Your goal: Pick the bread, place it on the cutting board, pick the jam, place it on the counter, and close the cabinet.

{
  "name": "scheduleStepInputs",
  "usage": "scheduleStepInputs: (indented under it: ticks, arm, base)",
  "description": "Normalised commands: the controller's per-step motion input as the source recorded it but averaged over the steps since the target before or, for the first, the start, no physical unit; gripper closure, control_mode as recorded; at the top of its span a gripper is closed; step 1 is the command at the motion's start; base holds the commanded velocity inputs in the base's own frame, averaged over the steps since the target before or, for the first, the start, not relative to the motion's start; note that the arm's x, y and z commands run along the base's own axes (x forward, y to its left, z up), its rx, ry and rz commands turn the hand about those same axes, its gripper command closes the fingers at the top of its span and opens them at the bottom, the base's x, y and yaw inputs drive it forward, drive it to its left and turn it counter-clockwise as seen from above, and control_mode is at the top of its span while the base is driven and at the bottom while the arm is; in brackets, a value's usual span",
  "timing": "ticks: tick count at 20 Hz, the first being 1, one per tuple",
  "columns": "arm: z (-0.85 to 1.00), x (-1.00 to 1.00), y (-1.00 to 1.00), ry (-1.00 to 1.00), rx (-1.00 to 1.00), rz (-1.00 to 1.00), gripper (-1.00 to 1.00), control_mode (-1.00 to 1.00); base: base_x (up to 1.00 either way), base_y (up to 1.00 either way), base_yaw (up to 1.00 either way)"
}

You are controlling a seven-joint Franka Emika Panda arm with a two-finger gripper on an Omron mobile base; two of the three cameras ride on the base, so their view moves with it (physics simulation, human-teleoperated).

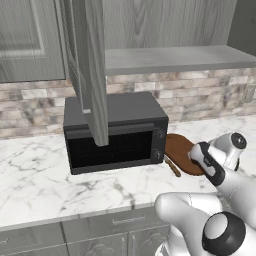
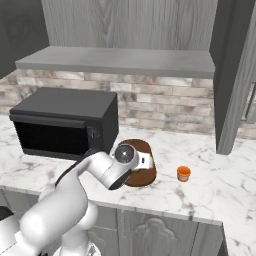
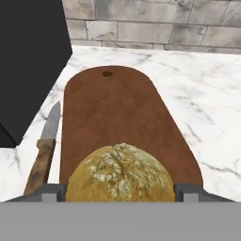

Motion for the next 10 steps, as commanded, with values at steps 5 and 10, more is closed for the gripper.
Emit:
scheduleStepInputs:
  ticks: [5,10]
  arm:
    - [-0.08,0.13,0.0,0.0,0.0,0.0,1.0,-1.0]
    - [-0.11,0.08,0.0,0.01,0.0,0.0,1.0,-1.0]
  base:
    - [0.0,0.0,0.0]
    - [0.0,0.0,0.0]
